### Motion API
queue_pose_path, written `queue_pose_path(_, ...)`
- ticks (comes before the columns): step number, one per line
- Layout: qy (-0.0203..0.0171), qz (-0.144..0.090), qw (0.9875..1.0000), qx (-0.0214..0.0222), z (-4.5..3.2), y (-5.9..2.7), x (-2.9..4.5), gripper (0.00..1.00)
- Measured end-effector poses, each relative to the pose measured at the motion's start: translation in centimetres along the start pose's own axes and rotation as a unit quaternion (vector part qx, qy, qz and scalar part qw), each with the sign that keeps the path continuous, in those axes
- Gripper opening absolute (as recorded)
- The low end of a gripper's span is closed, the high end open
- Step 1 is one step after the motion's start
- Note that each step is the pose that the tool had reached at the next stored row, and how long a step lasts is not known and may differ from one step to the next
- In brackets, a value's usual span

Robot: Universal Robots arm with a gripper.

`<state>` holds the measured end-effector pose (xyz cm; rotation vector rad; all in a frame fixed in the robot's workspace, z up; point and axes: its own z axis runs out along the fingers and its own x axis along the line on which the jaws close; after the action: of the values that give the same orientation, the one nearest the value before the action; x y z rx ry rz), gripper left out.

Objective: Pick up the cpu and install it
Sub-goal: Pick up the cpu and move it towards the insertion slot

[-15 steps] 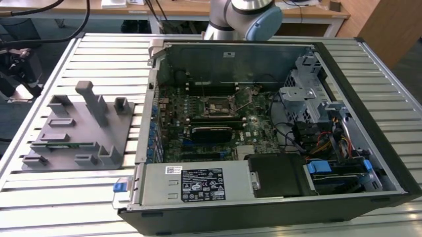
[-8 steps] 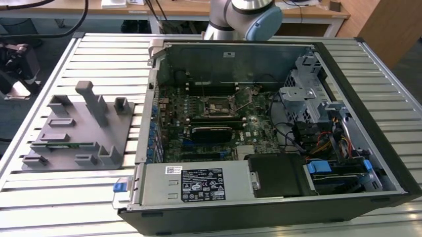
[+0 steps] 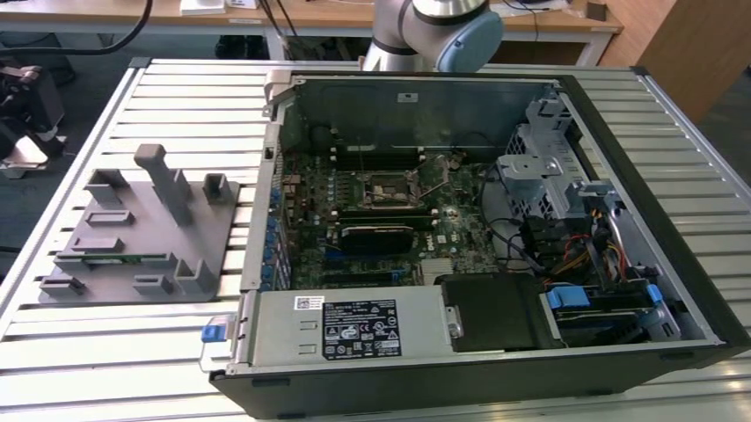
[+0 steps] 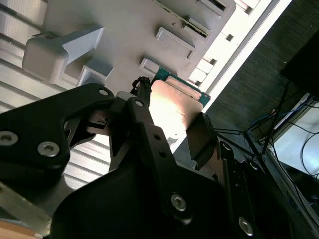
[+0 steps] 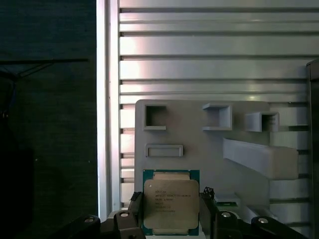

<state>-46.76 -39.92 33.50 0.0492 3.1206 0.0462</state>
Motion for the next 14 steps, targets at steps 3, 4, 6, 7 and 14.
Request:
queue_pose_path(3, -0.0004, 0.0, 1.0, 0.0, -0.72, 0.03, -0.01, 0.54)
queue_pose_path(4, -0.0005, 0.0, 1.0, 0.0, -0.98, 0.04, -0.02, 0.54)
queue_pose_path(6, -0.0006, 0.0, 1.0, 0.0, -1.46, 0.06, -0.03, 0.54)
queue_pose_path(7, -0.0007, 0.0, 1.0, 0.0, -1.67, 0.07, -0.03, 0.54)
queue_pose_path(14, -0.0013, 0.0, 1.0, 0.0, -2.88, 0.12, -0.05, 0.54)
